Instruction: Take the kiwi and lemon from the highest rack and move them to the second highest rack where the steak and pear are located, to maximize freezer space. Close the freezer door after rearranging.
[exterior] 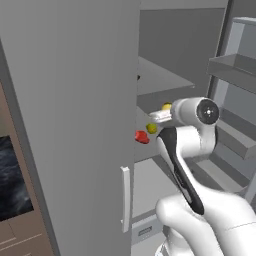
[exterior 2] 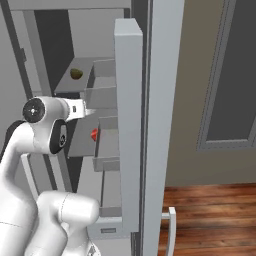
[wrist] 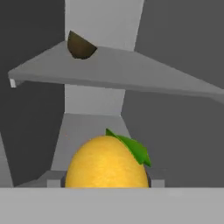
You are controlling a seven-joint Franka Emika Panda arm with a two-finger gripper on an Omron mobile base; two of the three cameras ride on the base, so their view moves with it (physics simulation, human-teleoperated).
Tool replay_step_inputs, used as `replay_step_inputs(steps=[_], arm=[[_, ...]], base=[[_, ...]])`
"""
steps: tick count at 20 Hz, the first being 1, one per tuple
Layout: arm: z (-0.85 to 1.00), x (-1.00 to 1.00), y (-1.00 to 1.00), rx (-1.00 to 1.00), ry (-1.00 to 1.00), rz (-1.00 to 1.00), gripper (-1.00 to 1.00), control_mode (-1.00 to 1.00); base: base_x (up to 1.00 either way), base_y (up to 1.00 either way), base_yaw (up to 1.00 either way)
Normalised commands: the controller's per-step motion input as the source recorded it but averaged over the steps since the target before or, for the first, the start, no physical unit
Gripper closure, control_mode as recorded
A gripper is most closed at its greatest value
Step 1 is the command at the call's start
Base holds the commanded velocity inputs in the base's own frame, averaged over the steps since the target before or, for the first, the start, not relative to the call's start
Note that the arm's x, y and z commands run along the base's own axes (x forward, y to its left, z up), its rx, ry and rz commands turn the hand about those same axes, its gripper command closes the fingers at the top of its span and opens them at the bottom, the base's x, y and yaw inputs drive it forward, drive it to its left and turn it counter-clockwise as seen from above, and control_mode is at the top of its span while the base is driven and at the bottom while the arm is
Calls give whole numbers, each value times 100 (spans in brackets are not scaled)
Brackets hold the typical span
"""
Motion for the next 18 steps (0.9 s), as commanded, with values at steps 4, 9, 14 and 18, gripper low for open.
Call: replay_step_inputs(steps=[4, 9, 14, 18], arm=[[-71, -18, 0, -31, 31, 0, 100, -100], [-52, 1, 0, -7, 24, 3, 100, -100], [-34, 25, 0, 0, 41, 11, 100, -100], [-34, 34, 0, 0, 33, 12, 100, -100]], base=[[0, 0, 0], [0, 0, 0], [0, 0, 0], [0, 0, 0]])
